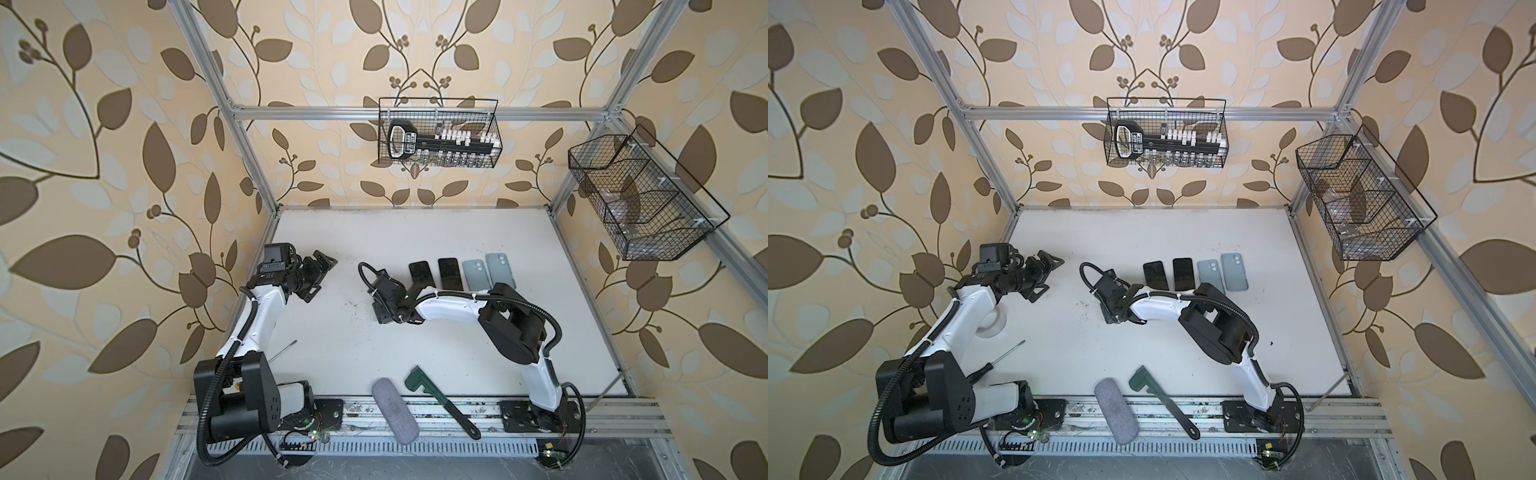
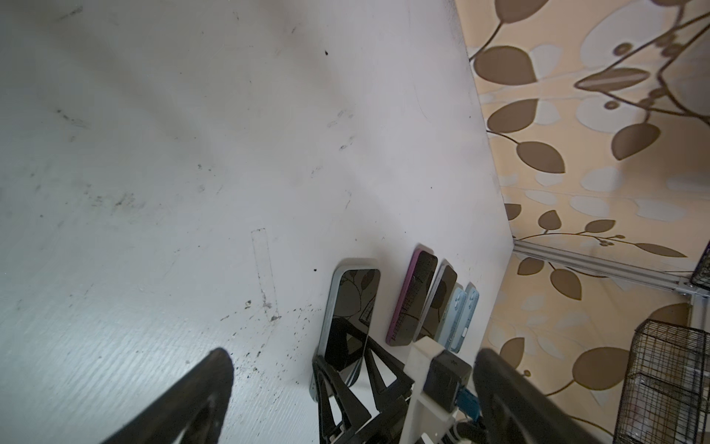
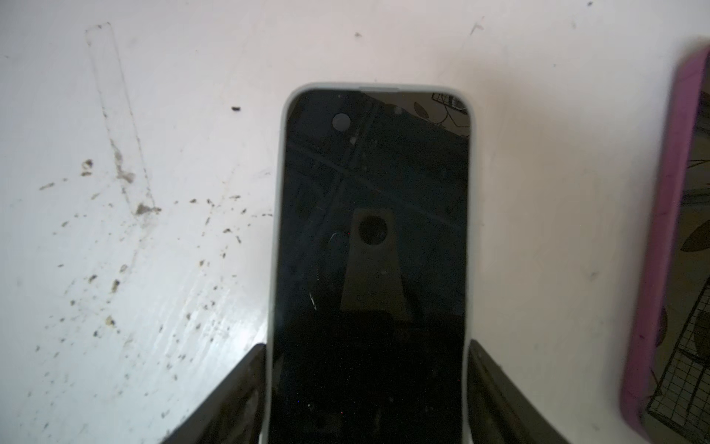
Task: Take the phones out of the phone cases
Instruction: 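Grasp the white-edged black phone with the right gripper and lift it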
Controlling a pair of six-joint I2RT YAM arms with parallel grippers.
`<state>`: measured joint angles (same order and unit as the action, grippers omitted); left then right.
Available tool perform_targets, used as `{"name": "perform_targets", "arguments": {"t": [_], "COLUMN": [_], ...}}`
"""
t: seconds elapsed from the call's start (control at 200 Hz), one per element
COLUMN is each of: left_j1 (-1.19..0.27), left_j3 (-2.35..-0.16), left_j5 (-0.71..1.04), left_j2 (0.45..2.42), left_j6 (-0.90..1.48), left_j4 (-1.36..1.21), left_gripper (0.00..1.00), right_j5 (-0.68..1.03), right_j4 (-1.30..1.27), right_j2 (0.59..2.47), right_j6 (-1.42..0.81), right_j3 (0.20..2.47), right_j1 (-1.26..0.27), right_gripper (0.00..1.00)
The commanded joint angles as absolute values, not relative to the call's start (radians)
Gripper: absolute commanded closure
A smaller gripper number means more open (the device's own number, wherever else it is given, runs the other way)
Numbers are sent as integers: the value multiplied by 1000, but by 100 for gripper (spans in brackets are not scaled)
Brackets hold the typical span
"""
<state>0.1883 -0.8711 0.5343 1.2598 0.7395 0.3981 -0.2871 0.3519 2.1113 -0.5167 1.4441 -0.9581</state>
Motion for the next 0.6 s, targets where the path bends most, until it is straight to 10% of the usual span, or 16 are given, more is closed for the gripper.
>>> {"name": "perform_targets", "arguments": {"t": [0.0, 0.595], "left_j1": [169, -34], "left_j3": [-838, -694], "left_j5": [552, 658], "left_j2": [1218, 1345], "left_j6": [780, 833], "left_j4": [327, -46], "left_gripper": [1, 9], "right_j5": [-278, -79], "right_j4": [317, 206], "right_j2": [2041, 1907], "right_j6": [-494, -516], "right_j3": [1424, 1309], "right_j1": [-944, -878], "right_gripper": [40, 43]}}
